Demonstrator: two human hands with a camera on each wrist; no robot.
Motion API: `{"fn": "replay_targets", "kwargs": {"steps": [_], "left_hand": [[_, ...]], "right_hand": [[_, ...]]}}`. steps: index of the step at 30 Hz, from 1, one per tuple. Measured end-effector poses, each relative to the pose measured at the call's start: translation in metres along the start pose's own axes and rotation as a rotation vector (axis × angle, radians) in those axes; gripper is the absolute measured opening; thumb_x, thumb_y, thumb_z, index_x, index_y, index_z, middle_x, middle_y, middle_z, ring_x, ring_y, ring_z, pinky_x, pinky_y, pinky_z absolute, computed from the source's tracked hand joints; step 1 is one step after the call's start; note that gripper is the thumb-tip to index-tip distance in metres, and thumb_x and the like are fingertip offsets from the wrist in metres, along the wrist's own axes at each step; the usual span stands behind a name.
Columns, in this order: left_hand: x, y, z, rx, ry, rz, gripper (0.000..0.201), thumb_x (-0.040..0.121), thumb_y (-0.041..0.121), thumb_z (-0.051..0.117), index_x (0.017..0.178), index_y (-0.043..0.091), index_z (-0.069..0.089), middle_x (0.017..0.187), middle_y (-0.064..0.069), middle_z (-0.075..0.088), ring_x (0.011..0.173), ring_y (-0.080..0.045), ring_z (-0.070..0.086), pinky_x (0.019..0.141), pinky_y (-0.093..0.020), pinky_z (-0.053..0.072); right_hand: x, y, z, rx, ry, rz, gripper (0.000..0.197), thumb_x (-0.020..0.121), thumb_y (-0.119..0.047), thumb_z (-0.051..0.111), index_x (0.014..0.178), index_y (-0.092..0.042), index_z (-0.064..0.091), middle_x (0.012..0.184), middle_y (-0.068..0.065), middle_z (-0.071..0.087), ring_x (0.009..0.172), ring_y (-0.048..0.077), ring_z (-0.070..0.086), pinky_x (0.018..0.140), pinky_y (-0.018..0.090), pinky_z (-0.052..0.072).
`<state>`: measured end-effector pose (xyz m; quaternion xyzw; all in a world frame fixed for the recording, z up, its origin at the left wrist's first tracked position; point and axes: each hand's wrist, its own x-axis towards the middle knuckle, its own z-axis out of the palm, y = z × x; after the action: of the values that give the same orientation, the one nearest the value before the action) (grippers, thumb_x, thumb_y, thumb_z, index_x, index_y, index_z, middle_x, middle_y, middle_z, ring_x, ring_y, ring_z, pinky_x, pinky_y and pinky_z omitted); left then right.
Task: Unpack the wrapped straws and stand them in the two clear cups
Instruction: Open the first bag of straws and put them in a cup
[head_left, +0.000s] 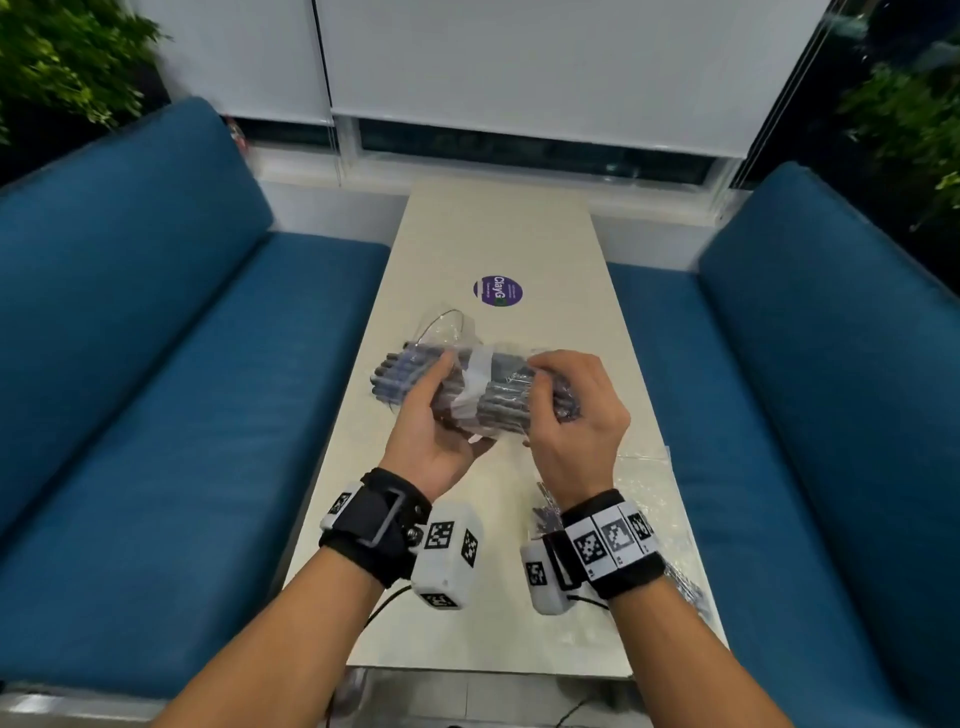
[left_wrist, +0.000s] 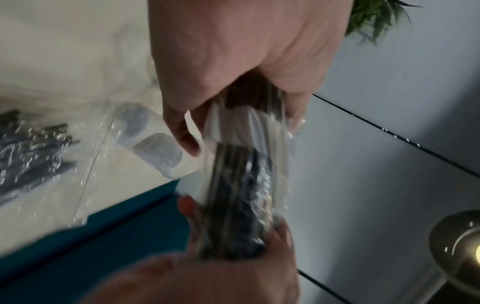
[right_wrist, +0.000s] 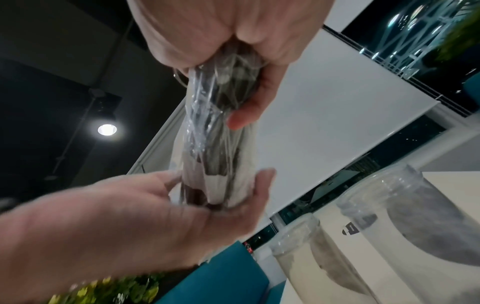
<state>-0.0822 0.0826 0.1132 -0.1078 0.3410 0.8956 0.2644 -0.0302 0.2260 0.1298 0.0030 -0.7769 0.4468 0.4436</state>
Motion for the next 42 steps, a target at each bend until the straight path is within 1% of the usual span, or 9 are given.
{"fn": "replay_targets", "kwargs": {"steps": [3, 8, 13, 18, 25, 28, 32, 38, 42], "left_hand": [[0.008, 0.002, -0.01, 0.137, -0.046, 0.028, 0.074, 0.084, 0.06, 0.077, 0.136, 0.009, 0.07, 0.127, -0.016, 0.073, 0.119, -0.035, 0.069, 0.112, -0.055, 0.049], [0.04, 0.0, -0.053, 0.418, 0.111, 0.177, 0.062, 0.071, 0.03, 0.073, 0.127, 0.005, 0.064, 0.113, -0.011, 0.065, 0.099, -0.027, 0.066, 0.085, -0.039, 0.053], [0.094, 0.009, -0.073, 1.237, 0.427, 0.242, 0.092, 0.087, 0.023, 0.086, 0.16, 0.009, 0.033, 0.156, -0.013, 0.033, 0.14, -0.034, 0.05, 0.118, -0.043, 0.046], [0.143, 0.01, -0.061, 1.398, 0.42, 0.284, 0.152, 0.061, 0.054, 0.1, 0.17, 0.013, 0.004, 0.178, -0.009, 0.014, 0.163, -0.03, 0.021, 0.13, -0.052, 0.029], [0.14, 0.002, -0.073, 1.326, 0.358, 0.521, 0.083, 0.068, 0.04, 0.096, 0.136, 0.03, 0.051, 0.134, 0.004, 0.059, 0.117, -0.021, 0.066, 0.096, -0.034, 0.055], [0.126, 0.0, -0.085, 1.341, 0.284, 0.567, 0.086, 0.066, 0.042, 0.096, 0.138, 0.03, 0.05, 0.133, 0.005, 0.058, 0.122, -0.02, 0.061, 0.101, -0.039, 0.055], [0.118, -0.005, -0.101, 1.306, 0.24, 0.528, 0.106, 0.061, 0.051, 0.1, 0.147, 0.03, 0.043, 0.137, 0.008, 0.05, 0.125, -0.015, 0.06, 0.106, -0.042, 0.057], [0.112, -0.01, -0.103, 1.252, 0.245, 0.529, 0.106, 0.058, 0.056, 0.102, 0.144, 0.032, 0.045, 0.135, 0.011, 0.066, 0.118, -0.011, 0.068, 0.102, -0.04, 0.059], [0.109, -0.012, -0.106, 1.269, 0.226, 0.56, 0.103, 0.059, 0.039, 0.104, 0.143, 0.031, 0.045, 0.13, 0.011, 0.066, 0.115, -0.013, 0.067, 0.102, -0.04, 0.058]], "right_hand": [[0.026, 0.011, -0.009, 0.007, 0.08, 0.09, 0.011, 0.091, -0.001, 0.067, 0.097, -0.006, 0.076, 0.097, 0.006, 0.073, 0.085, 0.009, 0.068, 0.071, 0.011, 0.051], [0.07, 0.032, -0.016, -0.064, 0.159, 0.079, 0.009, 0.09, -0.009, 0.068, 0.093, -0.008, 0.076, 0.091, 0.003, 0.073, 0.077, 0.011, 0.067, 0.072, 0.012, 0.049], [0.087, 0.053, -0.001, -0.09, 0.154, 0.105, 0.008, 0.09, -0.009, 0.069, 0.093, -0.01, 0.076, 0.093, 0.004, 0.073, 0.078, 0.007, 0.066, 0.073, 0.011, 0.049], [0.081, 0.067, 0.026, -0.177, -0.027, 0.01, 0.007, 0.09, -0.001, 0.07, 0.094, -0.005, 0.075, 0.096, 0.009, 0.07, 0.077, 0.001, 0.06, 0.075, 0.002, 0.043], [0.081, 0.07, 0.032, -0.253, -0.182, 0.035, 0.003, 0.091, -0.008, 0.071, 0.093, -0.008, 0.074, 0.095, 0.007, 0.067, 0.079, 0.012, 0.061, 0.074, -0.001, 0.04], [0.097, 0.069, 0.033, -0.273, -0.251, 0.107, 0.005, 0.09, -0.015, 0.07, 0.091, -0.012, 0.075, 0.09, 0.007, 0.07, 0.079, 0.02, 0.065, 0.073, 0.006, 0.045], [0.114, 0.057, 0.036, -0.309, -0.373, 0.317, 0.013, 0.093, -0.02, 0.067, 0.097, -0.011, 0.076, 0.082, -0.01, 0.061, 0.08, 0.008, 0.054, 0.074, 0.044, 0.062], [0.123, 0.049, 0.037, -0.382, -0.431, 0.416, 0.017, 0.095, -0.022, 0.064, 0.102, -0.011, 0.076, 0.094, 0.002, 0.064, 0.08, 0.004, 0.042, 0.048, 0.027, 0.058], [0.128, 0.051, 0.037, -0.403, -0.352, 0.352, 0.016, 0.092, -0.021, 0.066, 0.095, -0.008, 0.076, 0.085, -0.001, 0.068, 0.076, 0.009, 0.05, 0.07, 0.036, 0.058]]}}
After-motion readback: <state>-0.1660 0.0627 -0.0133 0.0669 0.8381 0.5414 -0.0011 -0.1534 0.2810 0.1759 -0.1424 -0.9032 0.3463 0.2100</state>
